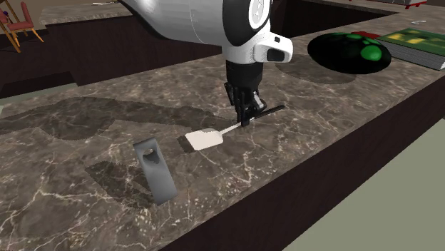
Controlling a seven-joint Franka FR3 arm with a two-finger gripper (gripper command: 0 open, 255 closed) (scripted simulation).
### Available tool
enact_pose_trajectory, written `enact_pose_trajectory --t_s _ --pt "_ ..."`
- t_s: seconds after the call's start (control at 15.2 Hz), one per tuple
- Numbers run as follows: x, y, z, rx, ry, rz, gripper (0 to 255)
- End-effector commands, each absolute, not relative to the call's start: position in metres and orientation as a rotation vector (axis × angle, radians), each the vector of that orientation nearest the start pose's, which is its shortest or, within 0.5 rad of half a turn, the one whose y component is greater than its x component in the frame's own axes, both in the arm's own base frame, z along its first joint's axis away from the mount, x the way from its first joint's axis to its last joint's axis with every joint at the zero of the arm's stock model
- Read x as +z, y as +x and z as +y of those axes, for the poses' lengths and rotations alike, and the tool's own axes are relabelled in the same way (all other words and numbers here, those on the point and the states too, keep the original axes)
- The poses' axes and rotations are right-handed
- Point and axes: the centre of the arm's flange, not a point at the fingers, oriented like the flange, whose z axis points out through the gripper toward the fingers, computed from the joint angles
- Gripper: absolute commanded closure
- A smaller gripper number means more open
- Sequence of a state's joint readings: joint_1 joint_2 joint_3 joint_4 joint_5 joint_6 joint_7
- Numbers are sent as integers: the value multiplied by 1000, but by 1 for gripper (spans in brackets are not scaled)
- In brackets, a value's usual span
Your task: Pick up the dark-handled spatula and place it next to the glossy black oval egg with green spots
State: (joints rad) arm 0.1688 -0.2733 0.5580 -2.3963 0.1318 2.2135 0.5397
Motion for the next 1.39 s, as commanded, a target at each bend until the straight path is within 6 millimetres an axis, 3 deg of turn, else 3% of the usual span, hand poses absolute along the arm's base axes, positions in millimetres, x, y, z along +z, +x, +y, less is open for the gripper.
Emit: enact_pose_trajectory --t_s 0.0,1.32 --pt "410 343 315 -104 -3132 -153 255" --pt "510 343 315 -104 -3132 -153 255"
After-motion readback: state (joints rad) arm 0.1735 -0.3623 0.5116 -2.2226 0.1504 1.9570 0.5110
